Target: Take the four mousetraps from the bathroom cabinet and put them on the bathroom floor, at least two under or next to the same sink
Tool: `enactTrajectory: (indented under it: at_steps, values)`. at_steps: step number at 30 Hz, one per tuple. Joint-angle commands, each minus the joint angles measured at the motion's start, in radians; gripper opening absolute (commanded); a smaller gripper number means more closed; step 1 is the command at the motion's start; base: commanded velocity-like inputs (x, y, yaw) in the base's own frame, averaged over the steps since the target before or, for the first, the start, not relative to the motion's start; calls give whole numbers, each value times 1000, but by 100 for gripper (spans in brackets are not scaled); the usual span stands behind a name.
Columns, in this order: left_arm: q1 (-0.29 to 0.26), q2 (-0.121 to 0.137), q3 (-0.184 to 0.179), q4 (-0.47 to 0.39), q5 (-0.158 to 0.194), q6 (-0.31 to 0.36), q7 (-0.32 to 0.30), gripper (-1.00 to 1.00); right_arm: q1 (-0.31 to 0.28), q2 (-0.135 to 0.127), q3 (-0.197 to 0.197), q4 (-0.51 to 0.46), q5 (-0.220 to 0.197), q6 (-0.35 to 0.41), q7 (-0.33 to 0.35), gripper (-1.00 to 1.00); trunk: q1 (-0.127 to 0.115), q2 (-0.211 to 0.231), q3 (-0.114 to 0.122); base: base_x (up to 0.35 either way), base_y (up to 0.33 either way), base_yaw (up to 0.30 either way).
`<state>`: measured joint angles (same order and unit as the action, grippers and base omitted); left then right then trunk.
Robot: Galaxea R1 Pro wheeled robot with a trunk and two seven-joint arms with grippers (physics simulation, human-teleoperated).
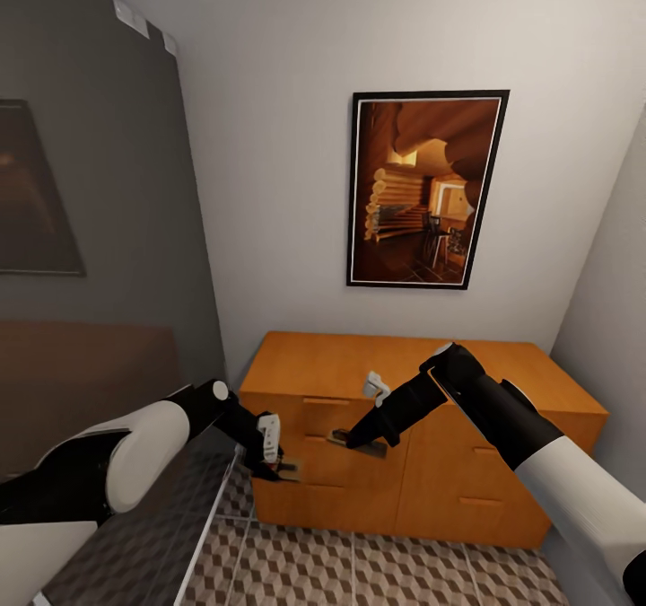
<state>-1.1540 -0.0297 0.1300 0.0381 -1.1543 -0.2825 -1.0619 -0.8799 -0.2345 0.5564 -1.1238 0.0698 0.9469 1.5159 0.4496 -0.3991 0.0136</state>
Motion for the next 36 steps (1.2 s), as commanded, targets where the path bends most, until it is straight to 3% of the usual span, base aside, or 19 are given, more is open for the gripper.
enactTrajectory:
  at_steps: [1, 9, 22, 30, 36]
  values:
    - [-1, -3, 6, 2, -12, -7, 4, -100, -1, 0, 0, -1, 7, 13, 10, -100, 0, -1, -1, -7, 0, 0]
    - [-1, -14, 3, 2, -18, 74, 9, -100, -1, 0, 0, -1, 7, 13, 12, -100, 0, -1, -1, -1, 0, 0]
    - [0, -55, 2, 7, -19, 85, -3, -100, -1, 1, 0, -2, 6, 13, 11, -100, 0, -1, -1, 0, 0, 0]
    - [-1, -58, 7, 6, -7, 85, 1, -100, -1, 1, -1, -2, 7, 13, 10, -100, 0, -1, -1, 0, 0, 0]
    - [0, -58, 8, 4, 58, 85, 2, -100, -1, 1, -1, -2, 7, 13, 10, -100, 0, -1, -1, 0, 0, 0]
